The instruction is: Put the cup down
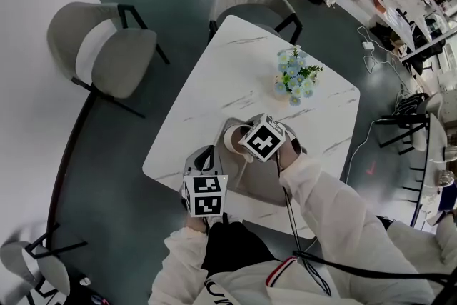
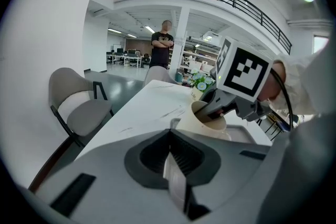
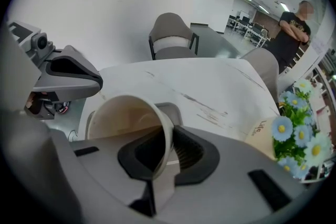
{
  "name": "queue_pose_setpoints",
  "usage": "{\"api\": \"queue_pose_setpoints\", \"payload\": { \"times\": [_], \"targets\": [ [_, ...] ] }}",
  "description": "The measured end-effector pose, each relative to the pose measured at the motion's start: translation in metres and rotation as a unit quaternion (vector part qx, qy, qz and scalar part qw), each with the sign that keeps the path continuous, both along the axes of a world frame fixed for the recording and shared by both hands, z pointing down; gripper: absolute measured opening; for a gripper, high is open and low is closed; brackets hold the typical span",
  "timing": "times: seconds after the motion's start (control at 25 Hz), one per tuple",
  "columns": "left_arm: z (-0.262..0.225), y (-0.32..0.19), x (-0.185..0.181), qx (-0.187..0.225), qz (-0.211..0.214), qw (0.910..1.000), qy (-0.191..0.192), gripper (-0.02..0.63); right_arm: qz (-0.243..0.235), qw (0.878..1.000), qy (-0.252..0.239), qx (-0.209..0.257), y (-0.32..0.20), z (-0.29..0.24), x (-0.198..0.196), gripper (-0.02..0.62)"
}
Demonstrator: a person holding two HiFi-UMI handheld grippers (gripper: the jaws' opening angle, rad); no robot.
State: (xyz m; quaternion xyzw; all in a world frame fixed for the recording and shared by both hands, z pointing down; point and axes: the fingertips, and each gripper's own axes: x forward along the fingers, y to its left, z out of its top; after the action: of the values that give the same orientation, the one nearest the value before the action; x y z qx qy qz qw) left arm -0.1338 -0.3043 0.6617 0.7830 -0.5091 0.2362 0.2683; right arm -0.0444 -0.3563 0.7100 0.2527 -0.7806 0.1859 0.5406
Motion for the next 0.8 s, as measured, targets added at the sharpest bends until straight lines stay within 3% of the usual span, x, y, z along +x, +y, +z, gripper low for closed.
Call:
{"api": "queue_pose_setpoints", "payload": {
  "times": [0.52,0.8],
  "targets": [
    [0.0055,0.0047,-0.0047,-0.007,-0.008,0.9999,0.011,0.009,-0.026,0.998,0.047,-0.025,-0.0018,0.009,-0.0057,0.04],
    [0.0058,0.0052,-0.0058,-0.007,-0.009,0.9998,0.014,0.009,-0.024,0.998,0.049,-0.031,-0.0019,0.0095,-0.0046,0.04]
  ]
}}
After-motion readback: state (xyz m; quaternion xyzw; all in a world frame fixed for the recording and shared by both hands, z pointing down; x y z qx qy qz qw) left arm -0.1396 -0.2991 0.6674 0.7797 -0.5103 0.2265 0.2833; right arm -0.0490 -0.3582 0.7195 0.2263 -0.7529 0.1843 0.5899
